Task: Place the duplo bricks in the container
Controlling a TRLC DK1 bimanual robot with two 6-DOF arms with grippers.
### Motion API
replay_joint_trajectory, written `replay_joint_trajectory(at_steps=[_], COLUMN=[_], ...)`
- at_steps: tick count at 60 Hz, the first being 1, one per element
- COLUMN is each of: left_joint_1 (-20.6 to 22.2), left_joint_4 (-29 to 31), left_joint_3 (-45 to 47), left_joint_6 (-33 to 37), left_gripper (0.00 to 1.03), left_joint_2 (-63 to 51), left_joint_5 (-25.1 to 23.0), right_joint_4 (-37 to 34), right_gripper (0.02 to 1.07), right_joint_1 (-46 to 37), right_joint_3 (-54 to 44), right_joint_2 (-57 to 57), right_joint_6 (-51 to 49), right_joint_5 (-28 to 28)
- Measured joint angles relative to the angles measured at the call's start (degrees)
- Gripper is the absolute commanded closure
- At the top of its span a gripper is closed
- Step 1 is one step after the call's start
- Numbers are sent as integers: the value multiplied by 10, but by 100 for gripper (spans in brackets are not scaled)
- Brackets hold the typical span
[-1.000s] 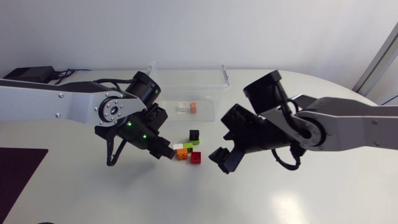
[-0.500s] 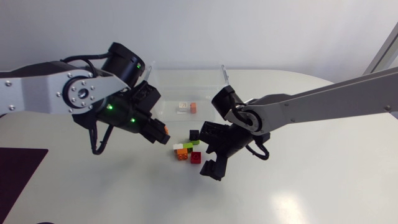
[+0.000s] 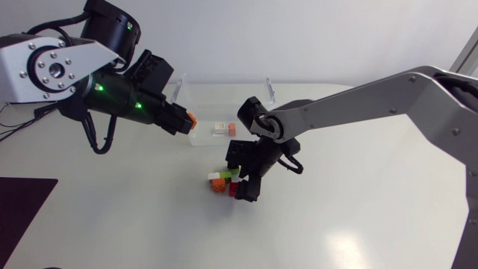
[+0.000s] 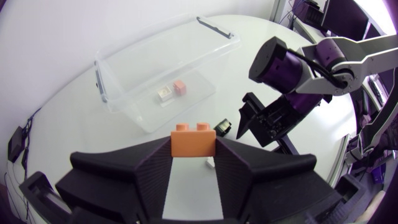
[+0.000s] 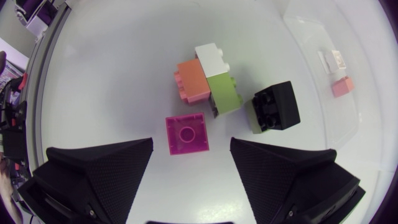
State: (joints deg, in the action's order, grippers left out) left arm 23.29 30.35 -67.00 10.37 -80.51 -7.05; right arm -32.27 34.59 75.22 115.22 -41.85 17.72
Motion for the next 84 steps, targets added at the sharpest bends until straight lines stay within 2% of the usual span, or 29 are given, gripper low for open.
replay_joint_trajectory(at_steps=[4,10,13,19,22,27,43,52,70,74,75,79,81,84], left_joint_1=[-5,-11,-13,-16,-19,-22,-30,-30,-42,-45,-45,-49,-51,-54], left_joint_4=[-2,-5,-6,-9,-12,-15,-47,-90,-179,-189,-190,-200,-205,-213], left_joint_3=[-10,-28,-34,-45,-49,-53,-88,-104,-139,-149,-152,-160,-161,-162], left_joint_6=[0,2,2,3,4,4,4,2,-14,-16,-17,-24,-28,-29], left_gripper=[72,72,72,72,72,72,71,69,66,61,54,37,22,14], left_joint_2=[-1,-2,-3,-10,-15,-23,-58,-88,-181,-203,-208,-226,-232,-236], left_joint_5=[-3,-7,-7,-13,-15,-17,-27,-30,-30,-30,-30,-30,-29,-27], right_joint_4=[-14,-25,-26,-28,-29,-29,-20,-24,-59,-64,-65,-69,-74,-79], right_gripper=[39,57,62,63,70,74,77,80,80,80,80,80,80,79], right_joint_1=[3,11,14,18,17,17,12,-9,-34,-40,-42,-47,-48,-51], right_joint_3=[11,27,29,31,31,32,2,-33,-33,-32,-31,-24,-18,-5], right_joint_2=[6,18,23,34,38,38,12,-63,-184,-188,-189,-189,-189,-189], right_joint_6=[-5,-11,-13,-15,-16,-17,-14,-2,25,31,32,39,43,48], right_joint_5=[-2,-12,-13,-13,-12,-12,-7,9,20,20,21,20,21,21])
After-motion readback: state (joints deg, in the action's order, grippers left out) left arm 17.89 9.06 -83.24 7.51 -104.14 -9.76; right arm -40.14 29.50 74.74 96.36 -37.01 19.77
